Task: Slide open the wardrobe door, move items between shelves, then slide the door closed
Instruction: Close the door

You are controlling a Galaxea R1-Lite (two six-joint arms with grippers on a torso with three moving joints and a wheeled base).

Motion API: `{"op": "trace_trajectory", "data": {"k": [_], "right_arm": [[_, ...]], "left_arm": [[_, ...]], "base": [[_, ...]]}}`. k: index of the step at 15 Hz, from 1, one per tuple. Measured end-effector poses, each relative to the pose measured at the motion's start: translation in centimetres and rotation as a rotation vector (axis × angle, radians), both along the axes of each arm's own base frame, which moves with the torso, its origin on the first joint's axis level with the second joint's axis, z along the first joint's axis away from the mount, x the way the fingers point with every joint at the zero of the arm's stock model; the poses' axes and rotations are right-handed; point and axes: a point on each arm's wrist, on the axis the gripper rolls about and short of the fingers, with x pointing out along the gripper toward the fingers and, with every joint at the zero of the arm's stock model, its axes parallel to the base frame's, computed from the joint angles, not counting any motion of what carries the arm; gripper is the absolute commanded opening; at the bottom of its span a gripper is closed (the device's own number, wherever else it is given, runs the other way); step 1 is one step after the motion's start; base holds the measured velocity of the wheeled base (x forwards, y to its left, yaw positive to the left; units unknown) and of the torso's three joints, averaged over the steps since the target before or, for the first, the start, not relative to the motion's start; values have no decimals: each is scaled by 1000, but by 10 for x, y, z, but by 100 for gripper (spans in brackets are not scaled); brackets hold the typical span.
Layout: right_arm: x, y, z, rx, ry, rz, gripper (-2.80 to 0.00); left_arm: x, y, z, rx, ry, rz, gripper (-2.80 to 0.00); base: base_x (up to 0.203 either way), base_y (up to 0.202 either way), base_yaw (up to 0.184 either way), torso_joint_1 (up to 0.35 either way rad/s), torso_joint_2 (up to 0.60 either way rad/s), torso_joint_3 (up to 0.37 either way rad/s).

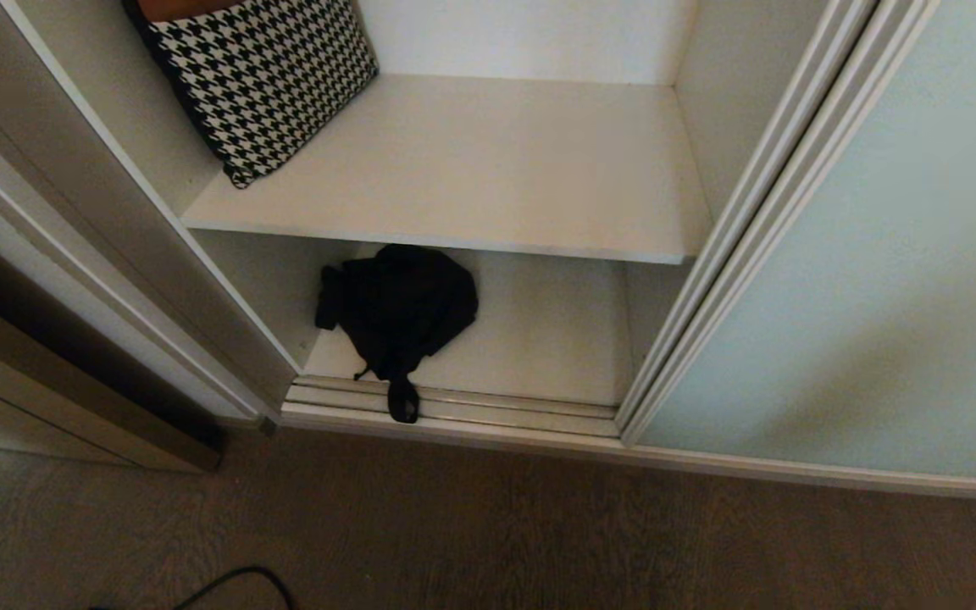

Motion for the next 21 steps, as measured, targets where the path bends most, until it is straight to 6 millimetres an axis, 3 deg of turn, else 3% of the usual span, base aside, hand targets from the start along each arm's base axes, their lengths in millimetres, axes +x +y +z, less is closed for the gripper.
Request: {"op": "trace_trajectory", "data": {"k": [21], "right_arm": [[0, 0, 0, -10, 2, -2, -280]], "left_arm": [[0, 0, 0, -13, 0, -2, -280]], "base": [[0, 0, 0, 1, 0, 11]]}}
